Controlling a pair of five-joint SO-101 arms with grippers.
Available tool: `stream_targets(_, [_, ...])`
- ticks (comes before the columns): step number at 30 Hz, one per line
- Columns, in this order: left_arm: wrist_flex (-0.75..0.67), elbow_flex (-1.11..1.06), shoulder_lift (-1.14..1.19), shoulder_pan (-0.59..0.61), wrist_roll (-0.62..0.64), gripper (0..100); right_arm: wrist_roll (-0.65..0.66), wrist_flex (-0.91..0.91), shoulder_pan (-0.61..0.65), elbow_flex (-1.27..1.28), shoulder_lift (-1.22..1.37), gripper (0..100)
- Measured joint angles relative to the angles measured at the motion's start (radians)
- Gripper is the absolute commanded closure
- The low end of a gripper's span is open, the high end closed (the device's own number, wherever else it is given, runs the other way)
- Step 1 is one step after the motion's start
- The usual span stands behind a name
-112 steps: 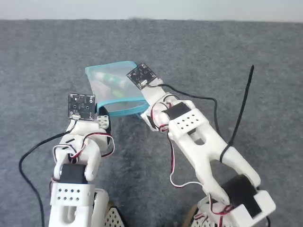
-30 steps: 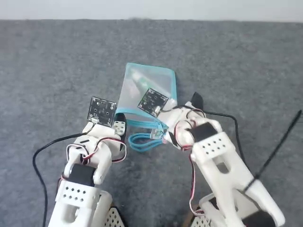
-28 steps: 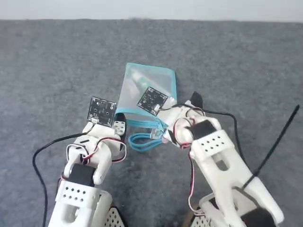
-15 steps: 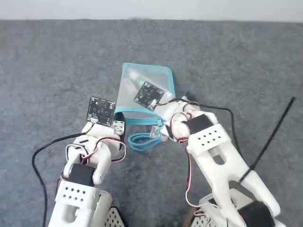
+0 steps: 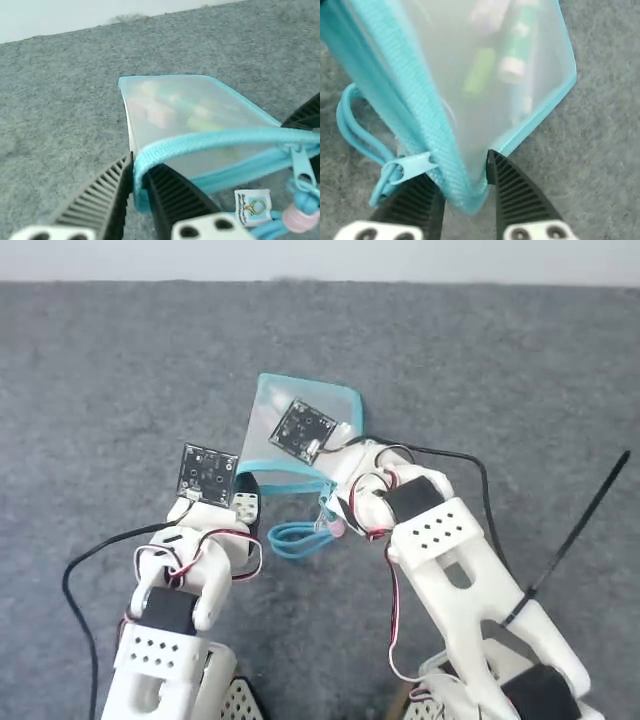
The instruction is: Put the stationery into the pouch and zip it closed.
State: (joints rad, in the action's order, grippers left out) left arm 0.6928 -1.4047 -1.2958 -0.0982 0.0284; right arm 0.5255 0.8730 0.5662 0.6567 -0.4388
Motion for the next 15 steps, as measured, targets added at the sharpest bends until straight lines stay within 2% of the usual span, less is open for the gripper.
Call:
stream_targets(7, [-0.008,0.026,-0.009,-0.002,0.005,99,-0.183,0.078,-0.054,-0.123,0.002,99.2])
stream_targets(15, [-0.008,0.043,-0.008,0.011,0.006,98,-0.279,0.186,-0.074,-0.259,0.114,99.2])
